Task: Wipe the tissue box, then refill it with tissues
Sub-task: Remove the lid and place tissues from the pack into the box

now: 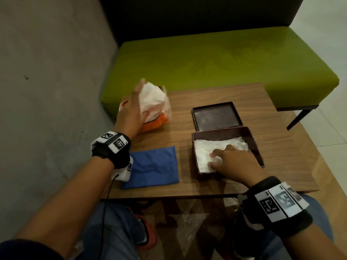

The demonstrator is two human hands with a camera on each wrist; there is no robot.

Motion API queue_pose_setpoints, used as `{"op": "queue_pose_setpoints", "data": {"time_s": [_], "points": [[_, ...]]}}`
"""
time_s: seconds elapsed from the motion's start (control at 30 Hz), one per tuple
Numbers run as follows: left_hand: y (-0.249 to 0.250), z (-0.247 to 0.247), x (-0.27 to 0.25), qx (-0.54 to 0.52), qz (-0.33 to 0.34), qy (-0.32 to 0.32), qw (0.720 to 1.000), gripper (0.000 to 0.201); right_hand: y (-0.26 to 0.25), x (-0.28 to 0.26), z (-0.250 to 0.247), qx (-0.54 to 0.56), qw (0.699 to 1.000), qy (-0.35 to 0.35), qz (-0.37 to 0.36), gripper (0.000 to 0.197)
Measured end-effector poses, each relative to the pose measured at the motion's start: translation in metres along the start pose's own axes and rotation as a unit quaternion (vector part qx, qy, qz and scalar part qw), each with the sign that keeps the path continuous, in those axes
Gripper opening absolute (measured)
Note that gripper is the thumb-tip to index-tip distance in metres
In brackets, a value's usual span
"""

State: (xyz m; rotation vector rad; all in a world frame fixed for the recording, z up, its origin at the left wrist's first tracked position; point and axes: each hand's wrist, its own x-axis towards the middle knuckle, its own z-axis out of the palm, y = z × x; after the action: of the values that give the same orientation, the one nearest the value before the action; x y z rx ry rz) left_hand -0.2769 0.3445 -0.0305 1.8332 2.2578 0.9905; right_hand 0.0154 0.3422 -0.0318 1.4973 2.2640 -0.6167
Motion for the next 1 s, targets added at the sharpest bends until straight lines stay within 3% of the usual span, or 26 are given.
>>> {"op": "queue_pose_setpoints", "data": {"time_s": [0.07,0.13,0.2,0.33,0.43,0.53,0.63,0.77,0.87,0.93,1.0], "points": [[0.006,-0.012,0.005,-0.106,-0.074,0.053,0.99,0.093,-0.001,-0.001,0.001,0.014,1.0,0.01,0.004,0.048],[0.003,-0.015,0.01,-0.128,-0.119,0.042,0.984,0.095,-0.001,-0.001,0.001,0.03,0.999,0.021,0.006,0.05],[-0.002,-0.011,0.007,-0.053,-0.109,-0.019,0.992,0.082,-0.002,-0.002,0.0,0.029,0.999,0.016,0.005,0.048],[-0.012,0.01,-0.003,0.136,0.015,-0.121,0.983,0.05,-0.003,-0.003,-0.001,0.006,1.0,-0.001,0.007,0.043],[-0.013,0.012,0.0,0.108,0.026,-0.159,0.981,0.035,-0.001,-0.002,0.001,0.007,1.0,-0.004,0.004,0.043],[-0.004,0.009,0.011,0.098,0.001,-0.187,0.977,0.043,0.0,-0.002,0.0,0.016,1.0,-0.002,-0.001,0.042],[0.0,0.012,0.019,0.04,-0.035,-0.166,0.985,0.055,-0.001,-0.002,-0.001,0.013,1.0,0.002,-0.003,0.042],[-0.006,0.021,0.021,0.063,-0.05,-0.169,0.982,0.053,-0.004,-0.004,-0.002,0.01,1.0,0.006,0.012,0.046],[0.001,0.023,0.017,0.11,-0.049,-0.18,0.976,0.043,-0.024,-0.01,-0.007,-0.013,0.997,0.074,0.009,0.053],[0.002,0.024,0.015,0.124,-0.055,-0.186,0.973,0.032,-0.046,-0.012,-0.012,-0.045,0.987,0.149,-0.042,0.05],[0.0,0.023,0.014,0.12,-0.054,-0.192,0.973,0.026,-0.073,-0.008,-0.014,-0.067,0.974,0.179,-0.123,0.052]]}}
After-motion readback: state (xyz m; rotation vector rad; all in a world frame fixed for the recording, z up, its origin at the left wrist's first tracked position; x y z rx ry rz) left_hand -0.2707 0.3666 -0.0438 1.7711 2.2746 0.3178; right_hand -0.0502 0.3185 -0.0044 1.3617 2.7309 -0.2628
